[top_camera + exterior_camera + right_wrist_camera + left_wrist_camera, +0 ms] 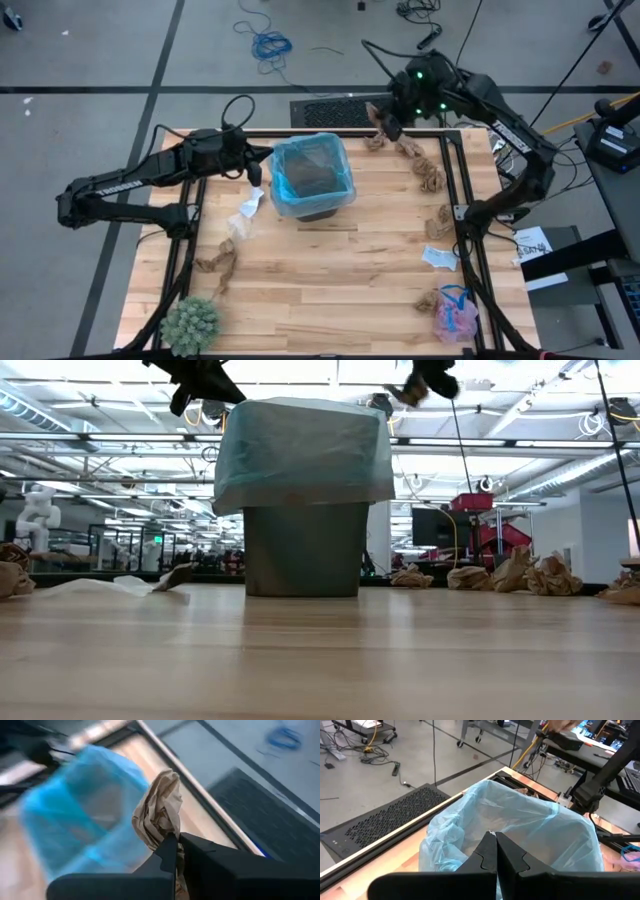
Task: Pick and place trash into bin
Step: Put the brown paper into the brown trash bin
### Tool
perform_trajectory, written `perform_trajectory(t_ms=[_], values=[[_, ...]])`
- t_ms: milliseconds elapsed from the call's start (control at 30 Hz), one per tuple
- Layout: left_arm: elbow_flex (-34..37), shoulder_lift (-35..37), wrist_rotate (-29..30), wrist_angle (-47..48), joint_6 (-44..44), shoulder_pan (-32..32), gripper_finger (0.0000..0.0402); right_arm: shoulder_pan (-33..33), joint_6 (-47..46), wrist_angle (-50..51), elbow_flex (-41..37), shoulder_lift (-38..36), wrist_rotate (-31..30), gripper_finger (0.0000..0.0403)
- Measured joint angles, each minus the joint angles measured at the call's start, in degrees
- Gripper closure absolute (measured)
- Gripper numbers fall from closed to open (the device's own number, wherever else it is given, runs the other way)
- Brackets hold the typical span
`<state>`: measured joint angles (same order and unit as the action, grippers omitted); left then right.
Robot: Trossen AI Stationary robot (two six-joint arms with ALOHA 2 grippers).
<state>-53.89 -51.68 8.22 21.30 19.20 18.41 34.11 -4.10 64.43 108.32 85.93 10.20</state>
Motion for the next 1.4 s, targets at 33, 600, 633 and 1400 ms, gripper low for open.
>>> perform_trajectory(t_ms=[33,600,633,1400], values=[[0.00,0.00,0.10,0.00,0.00,0.00,0.0402,-0.69,-0.01,0.03,1.91,1.14,1.24,0.0403],[0.00,0.15,1.54,-1.11,-0.02,0.02,0.0402,-11.02,0.68,-2.45,16.01,19.12,3.90,0.0396],[0.00,0.15,1.54,-1.11,-0.02,0.02,0.0402,-11.34,0.68,-3.08,16.01,19.58,4.49,0.0393],[0.00,0.15,1.53,-1.11,-0.09,0.00,0.0402,-13.57,5.60,-7.85,16.12,22.33,4.65,0.0218]])
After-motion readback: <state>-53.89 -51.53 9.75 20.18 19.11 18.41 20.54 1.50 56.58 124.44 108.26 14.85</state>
